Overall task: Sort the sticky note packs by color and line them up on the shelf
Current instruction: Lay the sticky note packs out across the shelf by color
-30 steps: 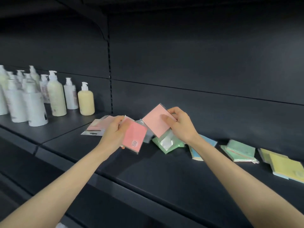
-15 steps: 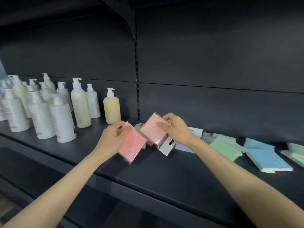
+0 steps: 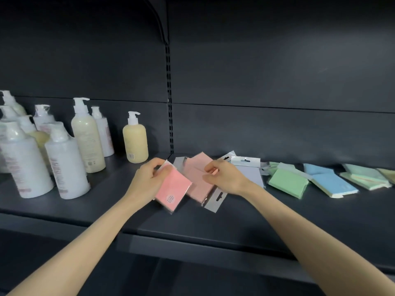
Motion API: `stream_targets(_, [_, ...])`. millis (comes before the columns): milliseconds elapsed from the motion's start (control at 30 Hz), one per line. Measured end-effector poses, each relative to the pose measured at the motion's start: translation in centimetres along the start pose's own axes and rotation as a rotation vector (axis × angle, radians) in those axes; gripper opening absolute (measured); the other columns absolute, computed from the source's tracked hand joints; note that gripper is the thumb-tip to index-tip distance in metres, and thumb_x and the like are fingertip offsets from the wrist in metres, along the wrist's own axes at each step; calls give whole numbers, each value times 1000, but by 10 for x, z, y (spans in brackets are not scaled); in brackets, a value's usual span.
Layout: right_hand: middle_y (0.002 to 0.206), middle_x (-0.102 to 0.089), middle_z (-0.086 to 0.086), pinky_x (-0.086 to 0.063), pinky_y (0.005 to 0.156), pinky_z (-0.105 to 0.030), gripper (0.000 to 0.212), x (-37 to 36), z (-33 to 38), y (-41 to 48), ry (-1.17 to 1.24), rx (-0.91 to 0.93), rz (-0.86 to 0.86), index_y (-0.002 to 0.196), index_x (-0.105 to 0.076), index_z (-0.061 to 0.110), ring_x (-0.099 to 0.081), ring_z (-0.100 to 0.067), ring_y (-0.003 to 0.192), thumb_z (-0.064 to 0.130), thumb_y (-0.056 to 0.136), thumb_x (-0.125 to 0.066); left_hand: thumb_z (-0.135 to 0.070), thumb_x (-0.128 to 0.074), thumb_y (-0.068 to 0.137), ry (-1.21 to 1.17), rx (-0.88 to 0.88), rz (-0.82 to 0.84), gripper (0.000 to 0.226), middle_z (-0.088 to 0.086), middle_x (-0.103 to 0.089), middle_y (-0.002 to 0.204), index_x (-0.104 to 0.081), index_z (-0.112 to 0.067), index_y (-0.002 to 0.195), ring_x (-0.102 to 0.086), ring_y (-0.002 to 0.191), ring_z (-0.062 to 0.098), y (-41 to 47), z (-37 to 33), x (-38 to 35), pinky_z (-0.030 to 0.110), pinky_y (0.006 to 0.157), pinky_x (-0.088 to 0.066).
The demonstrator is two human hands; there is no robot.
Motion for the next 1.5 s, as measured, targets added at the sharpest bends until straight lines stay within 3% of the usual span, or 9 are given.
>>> stream_targets(167, [108, -62, 2, -42, 80, -19, 22, 25, -2, -19, 100, -30, -94, 111, -62, 12, -58, -12, 92, 20, 90, -59, -30, -50, 95, -80, -38, 38, 16, 2, -66, 88, -61, -19, 100, -61, 71, 12, 6, -16, -21, 25, 51, -44])
stream_targets(300, [91, -64, 9, -49, 82, -28, 3, 54, -13, -47, 249, -44, -157, 93, -60, 25, -61, -10, 82, 27, 90, -60, -35, -50, 95, -181, -43, 126, 14, 0, -63, 97, -60, -25, 99, -61, 78, 10, 6, -38, -59, 22, 55, -44])
stream_targets(433, [84, -68, -3, -52, 80, -27, 15, 80, -36, -83, 388, -101, -138, 102, -59, 17, -65, -12, 70, 21, 89, -63, -32, -49, 96, -267, -86, 233, 14, -7, -64, 91, -59, -23, 99, -59, 71, 3, -1, -71, -108, 17, 57, -43])
stream_targets(600, [73, -66, -4, -52, 72, -30, 8, 126, -77, -131, 350, -147, -235, 95, -60, 16, -60, -11, 58, 12, 88, -63, -31, -51, 95, -308, -113, 381, 8, -6, -65, 88, -57, -31, 92, -61, 75, 8, -16, -114, -173, 22, 62, -47])
stream_targets(667, [72, -65, -5, -52, 72, -31, 9, 148, -95, -152, 332, -162, -294, 94, -60, 14, -59, -11, 57, 10, 88, -63, -26, -54, 94, -297, -142, 443, 9, -5, -68, 91, -59, -24, 101, -63, 77, 6, -25, -133, -199, 13, 60, -48])
stream_targets(767, [69, -63, -3, -51, 69, -28, 9, 181, -125, -185, 314, -189, -352, 90, -60, 17, -58, -8, 55, 9, 87, -64, -19, -61, 90, -321, -145, 525, 21, -8, -70, 93, -57, -22, 111, -67, 82, 2, -38, -157, -239, 17, 69, -51])
stream_targets(1067, [86, -70, -15, -55, 75, -31, 11, 290, -234, -306, 153, -302, -434, 99, -62, 13, -63, -18, 72, 15, 88, -64, -14, -68, 84, -320, -230, 625, 45, -1, -65, 93, -47, -24, 123, -66, 89, 17, -104, -250, -390, 27, 76, -51])
stream_targets(1233, [84, -69, -9, -55, 76, -31, 12, 329, -275, -335, 123, -327, -420, 99, -60, 14, -63, -15, 68, 15, 88, -64, -11, -69, 82, -302, -243, 681, 47, 5, -65, 93, -48, -27, 122, -68, 83, 22, -114, -284, -442, 27, 65, -53])
stream_targets(1500, [84, -71, -10, -54, 83, -46, 7, 377, -334, -321, 69, -326, -434, 94, -61, 20, -64, -19, 70, 18, 88, -63, -8, -72, 78, -268, -238, 718, 42, 11, -64, 95, -51, -23, 112, -67, 76, 22, -79, -319, -506, 30, 57, -53])
Point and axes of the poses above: each hand's wrist, its own y-axis towards the middle knuckle, its own x-axis out of the back of the hand, z = x × y, the point moved 3 cm from there along y, towards the middle knuckle
